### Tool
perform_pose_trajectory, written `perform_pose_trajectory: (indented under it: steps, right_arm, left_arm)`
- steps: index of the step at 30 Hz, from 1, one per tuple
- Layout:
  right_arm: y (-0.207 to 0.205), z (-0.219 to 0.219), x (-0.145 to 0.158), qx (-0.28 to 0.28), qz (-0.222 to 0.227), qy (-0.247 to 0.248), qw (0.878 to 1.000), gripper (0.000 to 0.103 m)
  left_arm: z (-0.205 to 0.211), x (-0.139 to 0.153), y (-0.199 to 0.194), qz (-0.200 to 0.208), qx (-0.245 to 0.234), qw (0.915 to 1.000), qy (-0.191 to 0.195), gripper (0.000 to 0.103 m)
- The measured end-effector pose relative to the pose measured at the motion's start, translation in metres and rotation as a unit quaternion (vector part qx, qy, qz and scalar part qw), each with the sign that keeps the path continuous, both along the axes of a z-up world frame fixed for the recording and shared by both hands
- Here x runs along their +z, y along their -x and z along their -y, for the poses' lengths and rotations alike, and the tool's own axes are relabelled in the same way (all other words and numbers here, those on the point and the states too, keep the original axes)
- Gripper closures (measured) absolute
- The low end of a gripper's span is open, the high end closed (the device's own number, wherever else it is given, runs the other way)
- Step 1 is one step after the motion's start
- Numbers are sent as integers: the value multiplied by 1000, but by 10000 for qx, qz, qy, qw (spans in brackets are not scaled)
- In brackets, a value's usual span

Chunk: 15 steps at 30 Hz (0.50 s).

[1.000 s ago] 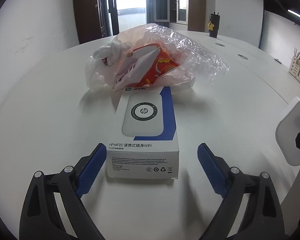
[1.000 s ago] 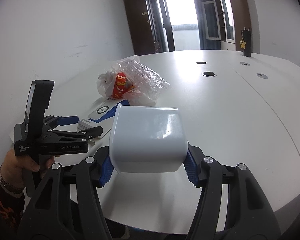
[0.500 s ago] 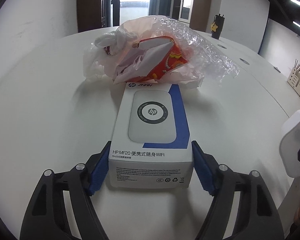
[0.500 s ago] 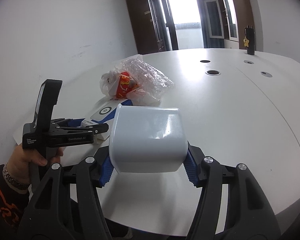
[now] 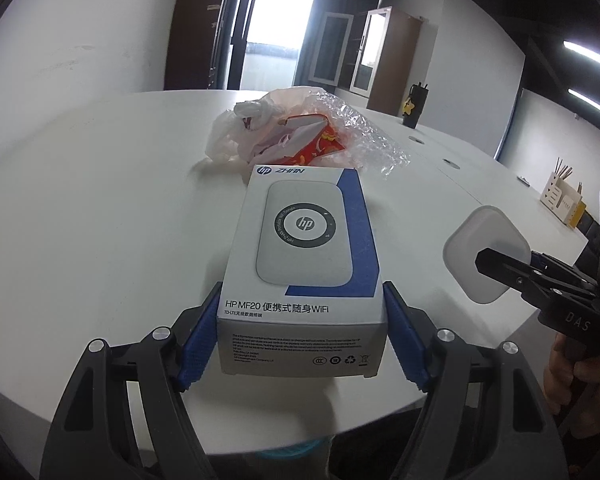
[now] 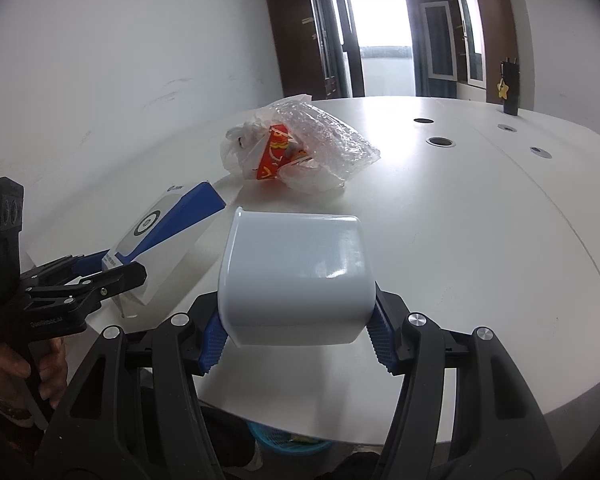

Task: Collect trash
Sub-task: 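Carry the HP box and white cube down over the blue wastebasket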

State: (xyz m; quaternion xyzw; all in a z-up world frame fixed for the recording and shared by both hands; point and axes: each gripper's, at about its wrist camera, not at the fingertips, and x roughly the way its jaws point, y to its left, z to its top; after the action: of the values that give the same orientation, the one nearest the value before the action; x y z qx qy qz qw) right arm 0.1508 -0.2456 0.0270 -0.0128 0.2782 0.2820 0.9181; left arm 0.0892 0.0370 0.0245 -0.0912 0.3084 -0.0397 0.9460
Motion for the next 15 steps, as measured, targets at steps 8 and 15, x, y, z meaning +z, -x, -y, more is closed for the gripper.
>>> perform_pose_trajectory:
  steps: [8, 15]
  right_arm:
    - [27, -1, -7, 39, -13, 49, 10000, 47]
    - [58, 3, -14, 193, 27, 172, 9997, 47]
  left_arm:
    - [16, -2, 35, 177, -360, 9992, -68, 28]
    - [23, -3, 66, 257, -547, 9980, -170, 28]
